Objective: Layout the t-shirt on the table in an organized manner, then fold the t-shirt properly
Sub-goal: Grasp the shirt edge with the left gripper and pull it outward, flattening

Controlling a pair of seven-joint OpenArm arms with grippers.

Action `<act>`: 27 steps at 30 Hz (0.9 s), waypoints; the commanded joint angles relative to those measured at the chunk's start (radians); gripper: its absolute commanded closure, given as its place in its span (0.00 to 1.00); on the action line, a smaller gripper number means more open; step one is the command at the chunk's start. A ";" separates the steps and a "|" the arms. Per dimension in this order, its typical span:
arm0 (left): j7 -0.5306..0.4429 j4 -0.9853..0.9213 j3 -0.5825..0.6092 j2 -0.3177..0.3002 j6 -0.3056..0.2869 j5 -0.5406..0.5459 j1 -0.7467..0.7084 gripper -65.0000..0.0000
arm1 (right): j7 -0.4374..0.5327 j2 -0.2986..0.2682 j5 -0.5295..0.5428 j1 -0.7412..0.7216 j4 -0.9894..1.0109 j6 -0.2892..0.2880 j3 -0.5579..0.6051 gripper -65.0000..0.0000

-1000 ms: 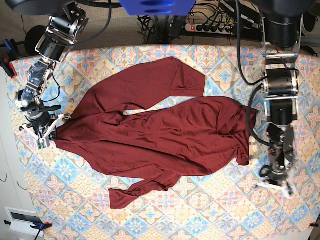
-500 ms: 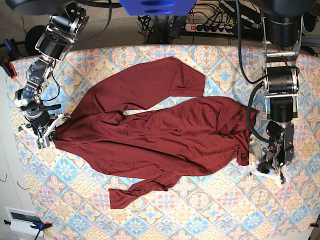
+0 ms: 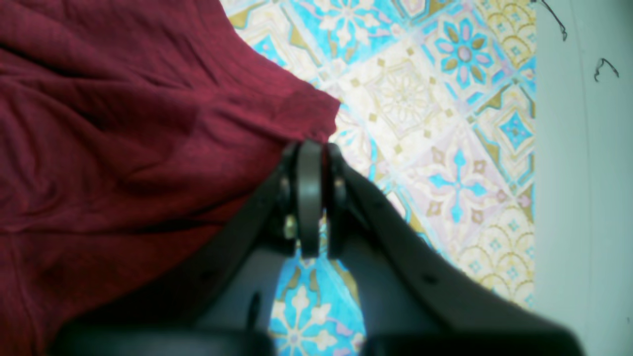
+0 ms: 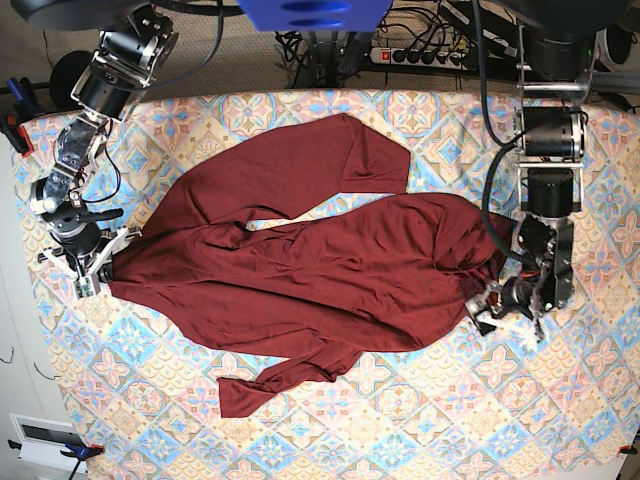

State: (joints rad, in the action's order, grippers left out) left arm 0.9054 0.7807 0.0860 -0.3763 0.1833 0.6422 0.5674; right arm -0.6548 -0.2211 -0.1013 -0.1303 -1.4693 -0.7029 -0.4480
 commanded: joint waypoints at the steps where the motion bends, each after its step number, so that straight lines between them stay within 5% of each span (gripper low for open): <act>1: 0.008 0.015 -0.002 -0.002 -0.005 0.020 0.030 0.21 | 0.023 -0.019 0.013 -0.019 -0.023 0.005 -0.004 1.00; 6: 0.008 0.015 -0.002 0.030 -0.005 0.018 0.023 0.35 | 0.023 -0.019 0.015 -0.019 -0.023 0.005 -0.004 1.00; 12: -0.125 0.019 -0.012 0.024 0.002 0.020 0.052 1.00 | 0.023 -0.019 0.015 -0.019 -0.024 0.005 -0.004 1.00; 23: -0.377 -0.148 -0.004 -0.102 0.003 0.020 0.273 1.00 | 0.023 -0.019 0.018 -0.019 -0.024 0.005 -0.004 1.00; 27: -0.398 -0.278 0.005 -0.102 0.003 -0.011 0.345 0.75 | 0.023 -0.019 0.018 -0.019 -0.024 0.005 -0.004 1.00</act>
State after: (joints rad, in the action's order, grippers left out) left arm 0.5316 0.4870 0.0910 -0.4633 0.1864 0.6365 0.8730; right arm -0.6445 -0.2184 -0.0795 -0.1299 -1.4731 -0.7136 -0.4458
